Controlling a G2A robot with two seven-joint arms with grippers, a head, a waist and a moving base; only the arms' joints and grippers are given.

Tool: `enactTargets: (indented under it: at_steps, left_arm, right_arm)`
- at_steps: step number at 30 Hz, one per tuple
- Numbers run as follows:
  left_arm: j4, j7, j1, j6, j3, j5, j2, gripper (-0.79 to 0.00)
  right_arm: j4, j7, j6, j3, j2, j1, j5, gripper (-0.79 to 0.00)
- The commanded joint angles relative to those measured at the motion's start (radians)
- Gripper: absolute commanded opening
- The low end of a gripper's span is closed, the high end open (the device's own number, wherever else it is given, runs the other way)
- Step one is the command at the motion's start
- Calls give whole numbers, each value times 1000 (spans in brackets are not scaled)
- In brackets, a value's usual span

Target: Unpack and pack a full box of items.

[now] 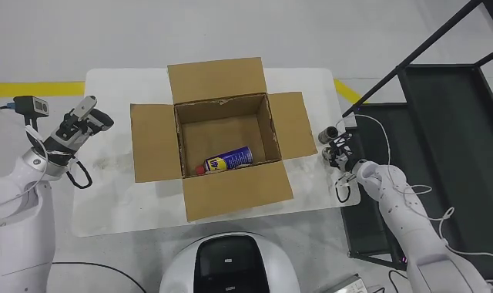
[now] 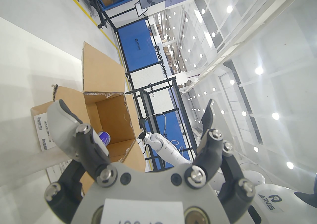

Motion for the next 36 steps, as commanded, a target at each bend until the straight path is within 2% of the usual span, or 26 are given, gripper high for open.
enactTargets:
  at_steps: [1, 2, 3, 12, 23, 30, 36]
  left_arm:
    - [0, 0, 0, 0, 0, 0, 0, 0]
    - [0, 0, 0, 0, 0, 0, 0, 0]
    - [0, 0, 0, 0, 0, 0, 0, 0]
    - [0, 0, 0, 0, 0, 0, 0, 0]
    - [0, 0, 0, 0, 0, 0, 0, 0]
    - [0, 0, 0, 0, 0, 0, 0, 0]
    - [0, 0, 0, 0, 0, 0, 0, 0]
  right_arm:
    - [5, -1, 3, -4, -1, 4, -2, -582]
    - [8, -4, 3, -6, -2, 6, -2, -656]
    - [10, -6, 3, -7, -2, 7, -3, -785]
    - [13, -64, 5, 13, 6, -8, -16, -785]
    - [-67, -113, 5, 78, 29, -84, -14, -785]
    - [-151, -127, -77, 135, 48, -141, 18, -785]
    - [-274, -97, -189, 235, 77, -239, 52, -785]
